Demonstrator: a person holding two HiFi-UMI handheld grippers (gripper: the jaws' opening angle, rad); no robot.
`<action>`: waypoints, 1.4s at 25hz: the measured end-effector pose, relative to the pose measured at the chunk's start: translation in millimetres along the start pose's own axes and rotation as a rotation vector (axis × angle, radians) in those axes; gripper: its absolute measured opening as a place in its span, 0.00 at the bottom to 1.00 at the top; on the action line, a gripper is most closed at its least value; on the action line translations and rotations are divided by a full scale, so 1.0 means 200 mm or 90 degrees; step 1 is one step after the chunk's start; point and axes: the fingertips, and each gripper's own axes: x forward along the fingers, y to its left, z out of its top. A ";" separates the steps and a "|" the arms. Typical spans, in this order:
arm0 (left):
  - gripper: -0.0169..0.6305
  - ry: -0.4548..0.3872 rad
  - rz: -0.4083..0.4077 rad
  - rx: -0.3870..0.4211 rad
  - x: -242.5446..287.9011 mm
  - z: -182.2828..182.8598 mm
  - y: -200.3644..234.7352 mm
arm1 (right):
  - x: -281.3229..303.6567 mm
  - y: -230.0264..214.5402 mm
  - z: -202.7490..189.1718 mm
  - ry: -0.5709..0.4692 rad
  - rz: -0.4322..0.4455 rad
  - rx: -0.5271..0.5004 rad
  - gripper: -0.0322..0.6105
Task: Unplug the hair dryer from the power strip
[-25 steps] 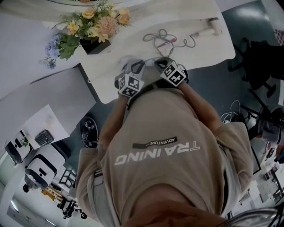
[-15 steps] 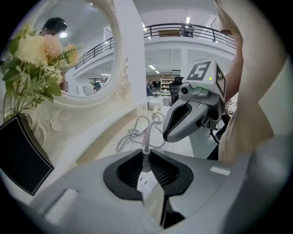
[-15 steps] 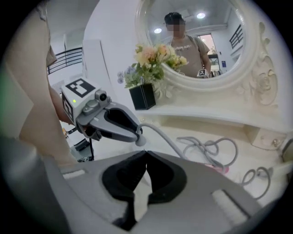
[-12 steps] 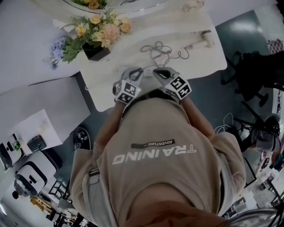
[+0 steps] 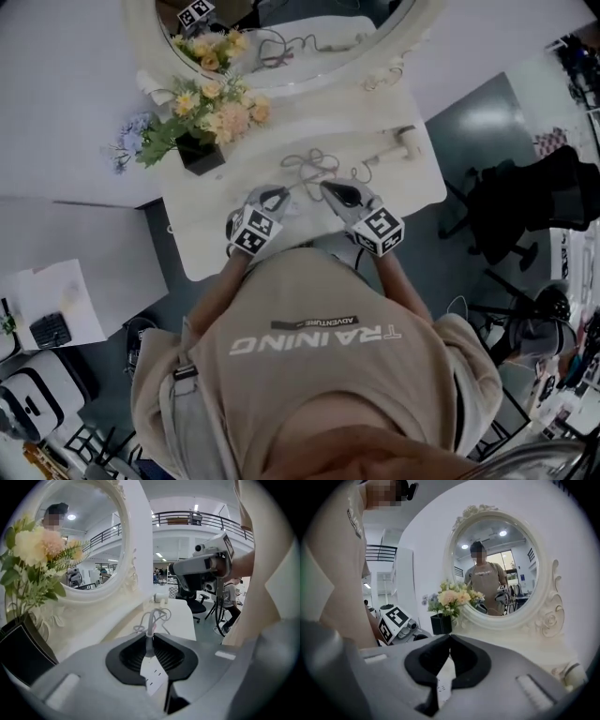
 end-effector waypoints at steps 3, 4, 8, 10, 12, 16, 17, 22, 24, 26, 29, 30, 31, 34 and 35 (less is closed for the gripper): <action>0.11 -0.015 0.001 -0.007 -0.02 0.05 0.01 | -0.01 -0.02 0.10 -0.017 0.003 -0.026 0.06; 0.11 -0.021 0.005 -0.008 -0.04 0.07 0.02 | 0.00 -0.03 0.13 -0.024 0.004 -0.032 0.06; 0.11 -0.039 0.021 -0.014 -0.11 0.12 0.04 | -0.02 -0.01 0.23 -0.064 0.011 -0.041 0.06; 0.11 -0.042 0.030 -0.023 -0.15 0.12 0.03 | -0.02 0.01 0.27 -0.079 0.021 -0.052 0.06; 0.11 -0.041 0.038 -0.033 -0.19 0.10 0.03 | -0.01 0.03 0.30 -0.088 0.031 -0.059 0.06; 0.11 -0.046 0.051 -0.045 -0.24 0.09 0.04 | 0.01 0.04 0.35 -0.095 0.048 -0.067 0.06; 0.11 -0.049 0.054 -0.048 -0.25 0.08 0.05 | 0.02 0.04 0.36 -0.092 0.051 -0.069 0.06; 0.10 -0.064 0.057 -0.058 -0.29 0.09 0.08 | 0.04 0.04 0.34 -0.078 0.043 -0.057 0.06; 0.10 -0.068 0.054 -0.061 -0.30 0.10 0.08 | 0.04 0.04 0.33 -0.073 0.041 -0.053 0.06; 0.09 -0.072 0.052 -0.062 -0.30 0.10 0.07 | 0.04 0.05 0.33 -0.068 0.038 -0.057 0.06; 0.03 -0.080 0.056 -0.056 -0.29 0.11 0.07 | 0.03 0.05 0.34 -0.074 0.031 -0.058 0.06; 0.03 -0.077 0.059 -0.047 -0.29 0.11 0.07 | 0.02 0.05 0.33 -0.077 0.030 -0.054 0.06; 0.03 -0.068 0.062 -0.034 -0.28 0.09 0.07 | 0.02 0.05 0.33 -0.079 0.029 -0.050 0.06; 0.03 -0.041 0.064 0.006 -0.25 0.07 0.09 | 0.01 0.04 0.35 -0.092 0.022 -0.049 0.06; 0.03 -0.043 0.066 0.009 -0.25 0.08 0.11 | 0.01 0.03 0.37 -0.095 0.018 -0.052 0.06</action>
